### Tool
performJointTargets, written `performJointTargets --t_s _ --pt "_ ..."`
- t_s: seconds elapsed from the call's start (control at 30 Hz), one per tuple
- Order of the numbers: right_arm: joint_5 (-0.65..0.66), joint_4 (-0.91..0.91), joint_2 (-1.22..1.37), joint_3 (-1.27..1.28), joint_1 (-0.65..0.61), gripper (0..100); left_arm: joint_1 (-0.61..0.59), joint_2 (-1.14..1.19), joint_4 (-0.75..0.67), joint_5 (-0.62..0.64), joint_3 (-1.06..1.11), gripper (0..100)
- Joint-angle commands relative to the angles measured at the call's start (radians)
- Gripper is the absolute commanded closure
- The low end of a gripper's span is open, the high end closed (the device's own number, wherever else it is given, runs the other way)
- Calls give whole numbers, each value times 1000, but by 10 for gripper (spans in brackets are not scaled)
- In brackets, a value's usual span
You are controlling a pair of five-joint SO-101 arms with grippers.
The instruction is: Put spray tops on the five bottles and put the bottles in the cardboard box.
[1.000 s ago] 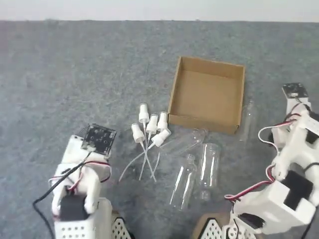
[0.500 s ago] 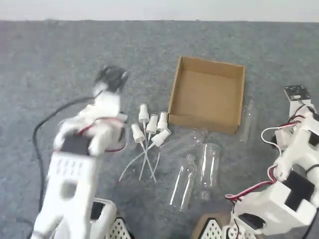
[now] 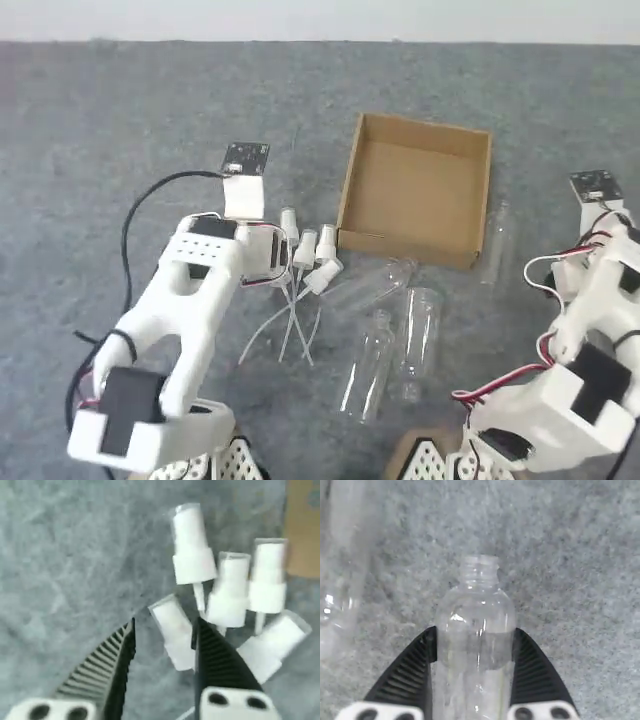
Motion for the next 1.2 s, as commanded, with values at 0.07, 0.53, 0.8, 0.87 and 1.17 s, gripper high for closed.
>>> performJointTargets --t_s 0.07,0.53,0.8,0.87,1.17 --pt "8 -1 24 -6 24 983 5 35 -49 48 -56 828" --pt "9 -1 24 -6 24 983 15 152 -44 43 -99 877" --pt "14 -1 24 -6 28 982 18 152 2 -11 -199 953" --pt "14 -1 24 -6 27 982 14 152 46 -43 -248 957" --pt "9 -1 24 -6 25 982 -5 247 133 -175 -354 942"
